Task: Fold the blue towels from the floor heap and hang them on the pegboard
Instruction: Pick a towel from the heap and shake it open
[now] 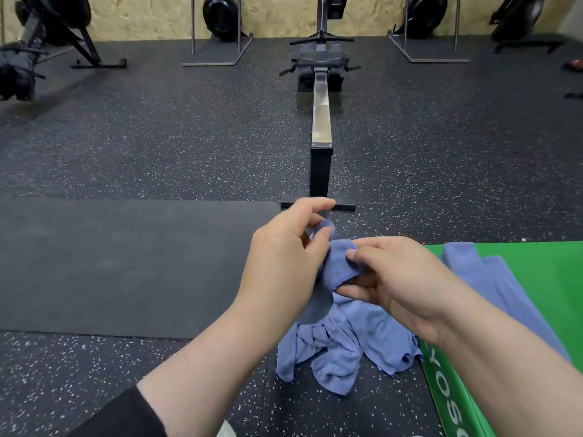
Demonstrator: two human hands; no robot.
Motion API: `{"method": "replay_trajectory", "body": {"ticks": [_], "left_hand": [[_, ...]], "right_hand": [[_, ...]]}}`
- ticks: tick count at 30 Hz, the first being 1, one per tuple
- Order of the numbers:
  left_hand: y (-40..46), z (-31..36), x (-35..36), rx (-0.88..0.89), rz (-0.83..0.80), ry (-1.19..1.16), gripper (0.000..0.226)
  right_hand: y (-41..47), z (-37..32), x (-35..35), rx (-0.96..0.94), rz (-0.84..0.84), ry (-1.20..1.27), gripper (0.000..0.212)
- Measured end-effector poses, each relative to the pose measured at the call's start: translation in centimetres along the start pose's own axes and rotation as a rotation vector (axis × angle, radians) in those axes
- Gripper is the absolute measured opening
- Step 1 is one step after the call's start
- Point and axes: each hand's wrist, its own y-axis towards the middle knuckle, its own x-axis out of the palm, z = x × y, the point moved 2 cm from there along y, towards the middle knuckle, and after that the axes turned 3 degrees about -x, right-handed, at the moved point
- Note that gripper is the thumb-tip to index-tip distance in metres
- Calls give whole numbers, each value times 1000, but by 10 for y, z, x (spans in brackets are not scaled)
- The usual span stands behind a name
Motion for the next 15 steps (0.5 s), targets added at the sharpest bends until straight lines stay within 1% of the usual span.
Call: {"method": "replay_trajectory", "body": {"ticks": [2,4,5,6,8,9,10,12,14,15], "left_hand": [[-4,1,6,23,-49,54,36],[-9,3,11,28,-106,61,40],[-10,3,12,23,-141,52,42],[-11,3,13,12,-180,52,43],[-13,3,15,-26,-242,66,41],[-14,3,15,-52,-246,46,38],[-13,4,14,-79,-221,-7,33],[-9,2,8,-138,-118,-115,26],[1,-5,-1,-160,-57,-73,25],[6,-10,-5,-158,-77,-10,25]], "right_hand": [[-1,-3,3,-7,-25,118,27],[-4,-8,6,-8,-75,296,34],[-5,-8,6,-12,-90,339,38],[-5,-9,5,-19,-87,331,41],[-1,-4,2,-34,-38,224,37],[1,0,0,-36,-1,170,33],[3,2,-3,-38,36,125,31],[7,4,-7,-56,69,67,29],[7,3,-9,-98,68,-30,23],[7,1,-11,-144,71,-163,21]]}}
